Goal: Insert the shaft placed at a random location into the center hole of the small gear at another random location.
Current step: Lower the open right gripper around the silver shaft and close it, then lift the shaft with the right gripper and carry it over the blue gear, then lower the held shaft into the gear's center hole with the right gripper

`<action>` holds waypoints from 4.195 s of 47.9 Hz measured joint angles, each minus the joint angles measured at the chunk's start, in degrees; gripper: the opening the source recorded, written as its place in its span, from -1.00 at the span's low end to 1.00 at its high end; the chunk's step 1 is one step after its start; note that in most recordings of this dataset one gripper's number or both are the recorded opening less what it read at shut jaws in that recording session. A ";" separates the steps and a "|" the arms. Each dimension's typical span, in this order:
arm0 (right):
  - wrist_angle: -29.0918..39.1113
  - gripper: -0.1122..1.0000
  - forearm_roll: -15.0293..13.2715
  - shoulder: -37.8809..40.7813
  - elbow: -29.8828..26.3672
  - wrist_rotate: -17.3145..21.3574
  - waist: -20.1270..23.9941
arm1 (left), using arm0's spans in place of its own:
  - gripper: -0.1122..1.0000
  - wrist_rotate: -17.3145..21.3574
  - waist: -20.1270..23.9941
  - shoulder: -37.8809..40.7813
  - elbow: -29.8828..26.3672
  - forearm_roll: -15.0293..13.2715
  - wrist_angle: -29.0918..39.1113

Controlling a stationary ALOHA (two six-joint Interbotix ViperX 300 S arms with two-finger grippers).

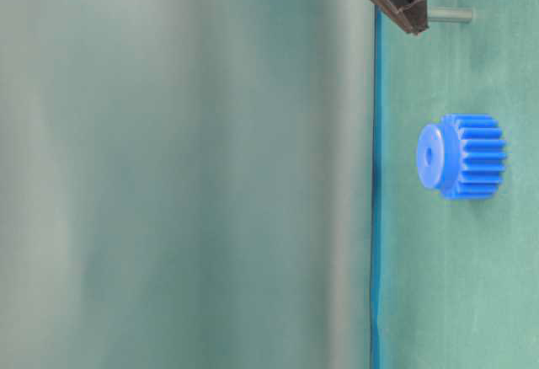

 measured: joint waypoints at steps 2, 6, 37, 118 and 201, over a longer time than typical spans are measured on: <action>0.00 -0.35 0.00 0.00 0.00 0.00 0.00 | -0.81 0.00 0.00 0.00 0.00 0.00 0.18; 0.00 -0.35 0.00 -0.09 0.09 0.00 0.09 | -0.81 0.09 0.00 0.00 0.00 0.00 0.26; 13.10 -0.35 0.00 -13.80 -2.55 0.00 0.18 | -0.81 0.00 0.00 0.00 0.00 -0.09 0.35; 19.51 -0.35 0.09 4.22 -23.82 -0.70 6.50 | -0.81 0.00 0.00 0.00 0.00 -0.18 0.35; 18.72 -0.35 0.26 6.42 -23.29 -0.53 6.50 | -0.81 -0.18 0.00 0.00 0.00 -0.35 0.44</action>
